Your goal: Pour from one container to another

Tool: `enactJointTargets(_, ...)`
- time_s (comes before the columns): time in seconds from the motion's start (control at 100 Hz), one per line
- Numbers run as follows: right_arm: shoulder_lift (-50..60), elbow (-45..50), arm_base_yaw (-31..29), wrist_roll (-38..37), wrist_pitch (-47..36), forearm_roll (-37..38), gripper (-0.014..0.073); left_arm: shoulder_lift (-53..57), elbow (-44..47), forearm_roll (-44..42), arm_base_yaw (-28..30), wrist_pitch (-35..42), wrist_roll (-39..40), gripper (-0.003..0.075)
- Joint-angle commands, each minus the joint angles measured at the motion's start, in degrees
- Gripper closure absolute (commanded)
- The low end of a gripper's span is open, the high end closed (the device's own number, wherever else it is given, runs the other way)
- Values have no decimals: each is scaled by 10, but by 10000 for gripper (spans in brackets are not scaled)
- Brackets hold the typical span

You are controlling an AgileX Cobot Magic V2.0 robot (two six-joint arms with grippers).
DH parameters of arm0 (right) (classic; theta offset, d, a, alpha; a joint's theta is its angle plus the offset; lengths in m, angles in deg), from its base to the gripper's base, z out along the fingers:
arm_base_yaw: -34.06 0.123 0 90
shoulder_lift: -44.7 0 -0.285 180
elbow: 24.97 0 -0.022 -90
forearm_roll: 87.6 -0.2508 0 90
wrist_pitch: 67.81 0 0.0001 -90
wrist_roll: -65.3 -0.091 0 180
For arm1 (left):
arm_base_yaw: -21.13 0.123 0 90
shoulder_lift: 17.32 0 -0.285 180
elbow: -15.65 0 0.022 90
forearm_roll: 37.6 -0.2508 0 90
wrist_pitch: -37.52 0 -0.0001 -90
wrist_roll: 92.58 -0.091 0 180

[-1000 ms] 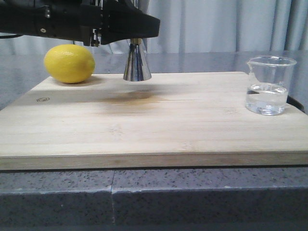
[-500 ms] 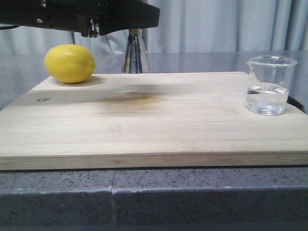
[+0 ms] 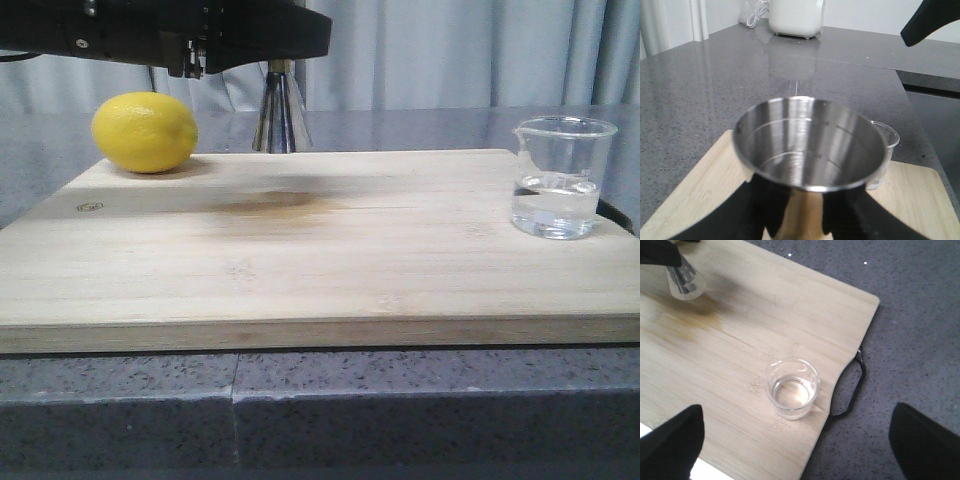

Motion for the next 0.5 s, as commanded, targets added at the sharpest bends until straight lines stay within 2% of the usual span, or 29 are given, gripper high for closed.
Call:
enactJointTargets(0.0, -16, -20, 3, 7, -44, -10, -65, 31, -17, 49, -4, -57, 5, 479)
enactJointTargets(0.08, -31, -19, 5, 7, -55, -24, -65, 31, -17, 49, -4, -57, 5, 479)
enactJointTargets(0.22, -31, 8, 5, 7, -125, -43, -65, 31, -17, 49, -4, -57, 5, 479)
enactJointTargets(0.49, 12, 165, 15, 7, -365, -63, -65, 31, -17, 49, -4, -57, 5, 479)
